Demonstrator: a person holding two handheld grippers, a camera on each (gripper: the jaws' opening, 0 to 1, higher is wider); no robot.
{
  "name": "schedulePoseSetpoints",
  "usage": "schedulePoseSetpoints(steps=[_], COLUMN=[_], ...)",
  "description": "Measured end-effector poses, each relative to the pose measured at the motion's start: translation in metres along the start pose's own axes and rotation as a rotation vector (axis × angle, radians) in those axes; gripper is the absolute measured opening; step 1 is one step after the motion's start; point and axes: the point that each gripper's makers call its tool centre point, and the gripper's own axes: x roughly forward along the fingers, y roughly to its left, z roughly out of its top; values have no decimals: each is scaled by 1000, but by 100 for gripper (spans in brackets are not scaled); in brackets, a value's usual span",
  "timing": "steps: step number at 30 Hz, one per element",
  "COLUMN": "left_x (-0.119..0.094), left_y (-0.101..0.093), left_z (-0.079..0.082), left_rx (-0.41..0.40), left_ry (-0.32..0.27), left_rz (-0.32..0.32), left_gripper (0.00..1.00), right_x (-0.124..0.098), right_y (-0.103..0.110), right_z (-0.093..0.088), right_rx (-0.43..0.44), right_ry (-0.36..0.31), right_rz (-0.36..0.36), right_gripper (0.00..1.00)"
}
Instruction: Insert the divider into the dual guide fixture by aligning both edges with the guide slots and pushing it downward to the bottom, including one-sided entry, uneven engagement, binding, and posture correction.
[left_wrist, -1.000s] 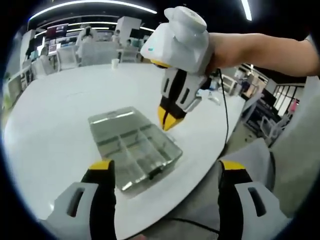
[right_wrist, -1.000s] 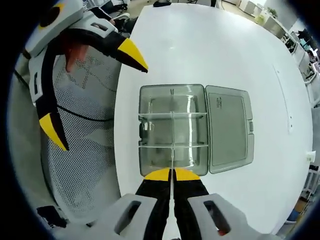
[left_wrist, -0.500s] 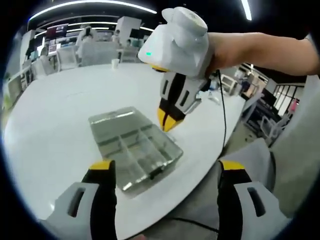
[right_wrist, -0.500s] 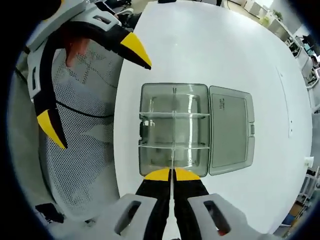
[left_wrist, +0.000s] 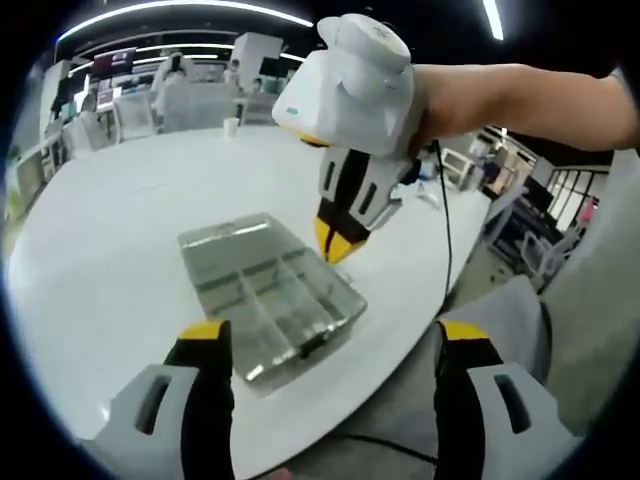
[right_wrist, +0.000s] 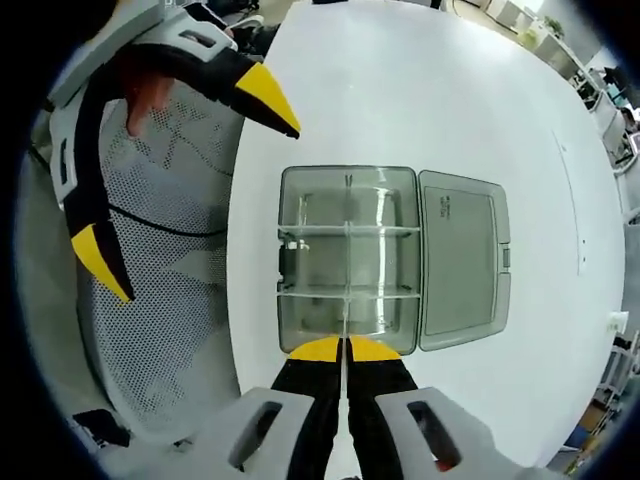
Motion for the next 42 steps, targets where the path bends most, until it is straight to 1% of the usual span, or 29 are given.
schedulePoseSetpoints(steps=[1, 10, 19, 24, 25, 31, 42], left_x=[0, -1, -2, -2, -2, -2, -3], left_y=[0, 0, 1, 2, 2, 2, 4], left_z=[0, -1, -2, -3, -3, -3, -4], left_rx=[0, -2, -4, -4, -4, -4, -8], left_ry=[0, 1, 2, 3, 3, 4, 7], left_rz=[1, 2, 4, 6, 5, 6, 10], left_gripper=[82, 81, 81, 80, 80, 80, 80], right_x=[0, 4, 10, 11, 12, 17, 20], right_y=[0, -1, -1, -1, -1, -4, -3], right_z=[0, -1, -1, -2, -2, -3, -3], right_rx=[14, -5, 11, 2, -20, -8, -29], right_ry=[-2, 1, -5, -5, -4, -8, -9], right_rz=[3, 0, 5, 4, 1, 3, 2], right_gripper=[0, 0, 0, 0, 0, 0, 0])
